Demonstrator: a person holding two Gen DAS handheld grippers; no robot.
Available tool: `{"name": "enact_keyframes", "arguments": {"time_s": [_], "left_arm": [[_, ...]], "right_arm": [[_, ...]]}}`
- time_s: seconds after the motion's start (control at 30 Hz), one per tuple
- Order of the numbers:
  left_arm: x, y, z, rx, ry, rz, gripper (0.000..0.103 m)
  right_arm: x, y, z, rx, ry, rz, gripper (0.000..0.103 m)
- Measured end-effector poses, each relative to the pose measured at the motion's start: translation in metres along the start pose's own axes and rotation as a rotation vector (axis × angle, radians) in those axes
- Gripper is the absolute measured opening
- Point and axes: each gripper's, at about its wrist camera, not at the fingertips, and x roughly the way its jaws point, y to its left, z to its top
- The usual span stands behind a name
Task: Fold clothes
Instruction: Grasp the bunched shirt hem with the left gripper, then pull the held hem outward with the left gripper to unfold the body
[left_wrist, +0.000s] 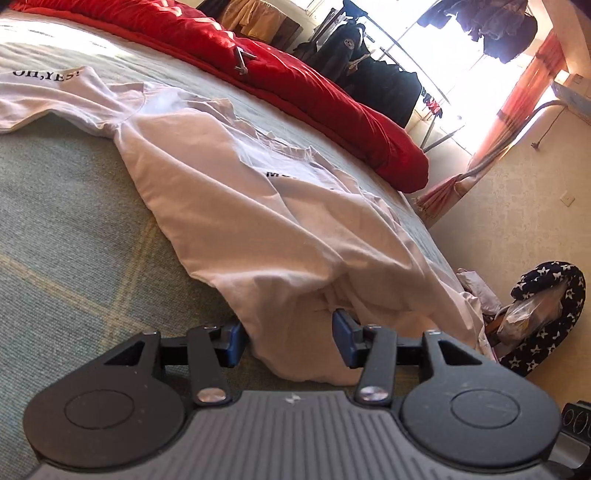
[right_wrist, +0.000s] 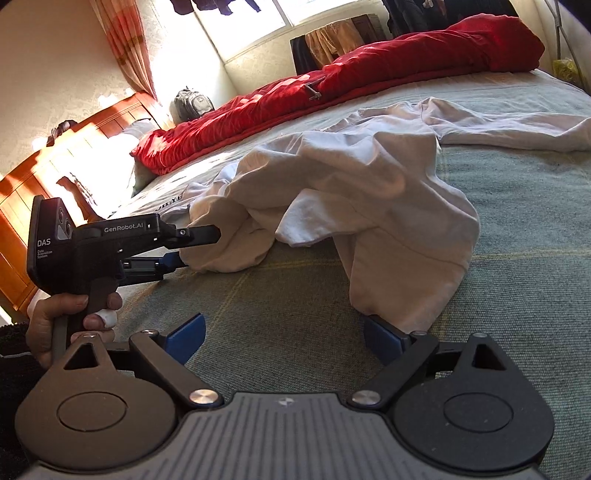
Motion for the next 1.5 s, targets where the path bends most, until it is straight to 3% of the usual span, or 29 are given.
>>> {"name": "enact_keyframes", "arguments": {"time_s": [0.1, 0.23, 0.53, 0.57, 0.7, 0.8, 1.03, 1.33, 1.4, 1.5], "left_arm": [[0.007, -0.001, -0.003, -0.051, -0.013, -0.06, 0.048], [0.004, 0.003, -0.021, -0.093, -0.063, -0.087, 0.05], [0.007, 0.011, -0.016, -0.121, -0.112, -0.059, 0.046], [0.01, 0.011, -0.012, -0.132, -0.108, -0.05, 0.044], [0.017, 0.009, -0.007, -0.153, -0.077, 0.014, 0.008], [0.008, 0.013, -0.009, -0.194, -0.084, 0.021, 0.003], [-0.038, 0.01, 0.009, -0.207, -0.187, -0.036, 0.002], [-0.088, 0.045, 0.039, -0.218, -0.257, 0.083, 0.002], [-0.088, 0.05, 0.038, -0.237, -0.236, 0.075, 0.003], [-0.087, 0.053, 0.024, -0.222, -0.207, 0.072, 0.017]], "right_arm": [[0.004, -0.001, -0.002, -0.003, -0.004, 0.018, 0.103], [0.008, 0.002, -0.006, -0.036, -0.007, 0.007, 0.103], [0.009, 0.002, -0.007, -0.048, -0.002, 0.007, 0.103], [0.009, 0.003, -0.008, -0.051, -0.002, 0.002, 0.103], [0.011, 0.008, -0.007, -0.073, 0.011, -0.023, 0.103], [0.011, 0.013, -0.006, -0.095, 0.019, -0.05, 0.103], [0.004, 0.025, -0.001, -0.112, 0.015, -0.057, 0.103], [-0.012, 0.043, 0.01, -0.125, -0.029, -0.038, 0.103], [-0.013, 0.046, 0.012, -0.123, -0.035, -0.034, 0.103], [-0.011, 0.05, 0.013, -0.13, -0.029, -0.036, 0.103]]}}
